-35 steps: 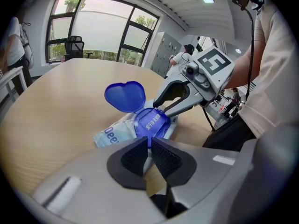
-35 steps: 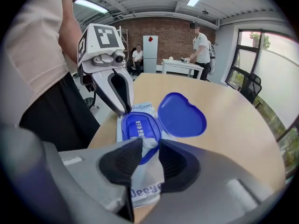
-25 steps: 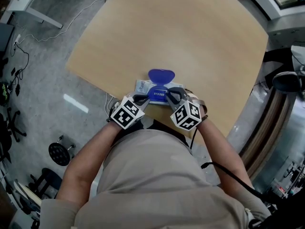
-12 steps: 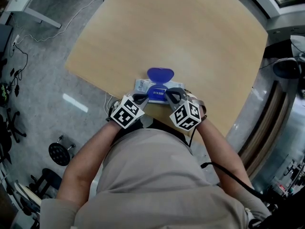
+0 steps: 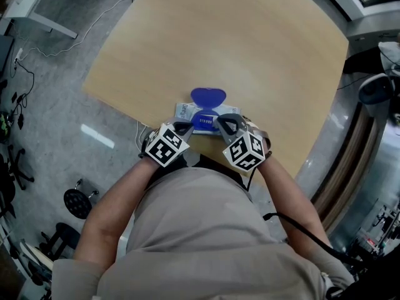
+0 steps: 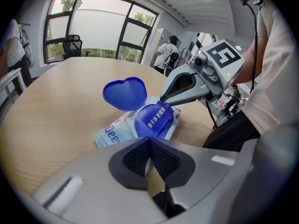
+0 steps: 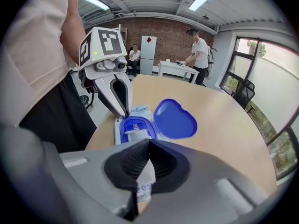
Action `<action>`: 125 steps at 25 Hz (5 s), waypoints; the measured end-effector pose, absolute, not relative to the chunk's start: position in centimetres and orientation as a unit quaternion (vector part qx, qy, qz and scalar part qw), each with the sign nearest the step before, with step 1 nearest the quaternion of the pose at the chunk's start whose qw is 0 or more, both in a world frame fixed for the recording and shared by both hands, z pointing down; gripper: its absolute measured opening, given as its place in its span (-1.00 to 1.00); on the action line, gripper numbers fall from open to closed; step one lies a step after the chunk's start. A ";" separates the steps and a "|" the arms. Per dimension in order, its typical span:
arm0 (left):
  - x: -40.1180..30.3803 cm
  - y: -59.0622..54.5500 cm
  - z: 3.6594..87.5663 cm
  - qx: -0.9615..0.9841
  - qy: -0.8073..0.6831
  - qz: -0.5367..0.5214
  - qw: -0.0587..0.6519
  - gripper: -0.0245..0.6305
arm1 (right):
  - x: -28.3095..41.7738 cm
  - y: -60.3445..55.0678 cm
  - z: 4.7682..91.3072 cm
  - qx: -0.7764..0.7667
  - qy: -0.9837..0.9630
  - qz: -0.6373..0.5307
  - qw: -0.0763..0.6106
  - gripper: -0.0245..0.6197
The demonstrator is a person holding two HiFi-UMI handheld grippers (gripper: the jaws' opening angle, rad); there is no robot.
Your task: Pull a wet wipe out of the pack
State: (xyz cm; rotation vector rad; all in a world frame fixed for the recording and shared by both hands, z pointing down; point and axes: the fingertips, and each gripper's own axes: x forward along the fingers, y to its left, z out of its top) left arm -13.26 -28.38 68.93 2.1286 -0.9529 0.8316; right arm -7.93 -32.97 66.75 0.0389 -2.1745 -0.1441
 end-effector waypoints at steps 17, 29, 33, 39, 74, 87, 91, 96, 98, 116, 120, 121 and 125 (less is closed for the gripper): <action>-13.4 -28.2 69.1 0.818 -0.355 0.321 0.318 -0.92 | -8.1 -32.9 63.0 0.061 -0.898 -0.049 0.433 -0.91; -13.3 -28.1 69.1 0.824 -0.347 0.323 0.310 -0.92 | -7.6 -32.5 61.2 0.094 -0.897 -0.051 0.429 -0.91; -13.3 -28.0 68.9 0.827 -0.343 0.325 0.305 -0.92 | -7.5 -32.3 60.3 0.108 -0.897 -0.050 0.425 -0.91; -13.4 -27.9 68.7 0.831 -0.338 0.324 0.301 -0.92 | -7.4 -31.7 59.2 0.124 -0.897 -0.050 0.421 -0.91; -13.8 -26.7 68.3 0.859 -0.297 0.317 0.272 -0.92 | -7.5 -28.7 51.6 0.226 -0.884 -0.080 0.402 -0.92; -14.7 -25.9 68.1 0.861 -0.299 0.309 0.273 -0.92 | -6.5 -27.4 46.4 0.283 -0.883 -0.076 0.367 -0.92; -14.8 -25.8 67.5 0.862 -0.312 0.300 0.263 -0.92 | -5.2 -26.8 45.8 0.303 -0.885 -0.065 0.348 -0.92; -13.7 -23.7 63.8 0.865 -0.340 0.266 0.255 -0.92 | -2.3 -24.2 45.3 0.312 -0.890 -0.053 0.327 -0.92; -12.8 -22.4 61.4 0.868 -0.353 0.247 0.248 -0.92 | -0.8 -22.9 44.7 0.315 -0.894 -0.050 0.315 -0.92; 1.6 1.3 40.6 0.868 -0.453 0.101 0.179 -0.92 | 17.3 -5.4 40.7 0.302 -0.934 -0.013 0.190 -0.92; 3.6 5.2 38.2 0.875 -0.442 0.116 0.160 -0.92 | 19.2 -1.6 40.2 0.300 -0.936 -0.009 0.182 -0.92; 3.9 5.9 37.5 0.877 -0.440 0.116 0.156 -0.92 | 19.5 -0.7 40.0 0.303 -0.936 -0.007 0.179 -0.92; 5.2 7.6 35.4 0.889 -0.425 0.105 0.138 -0.92 | 20.3 2.2 38.8 0.323 -0.932 0.002 0.166 -0.92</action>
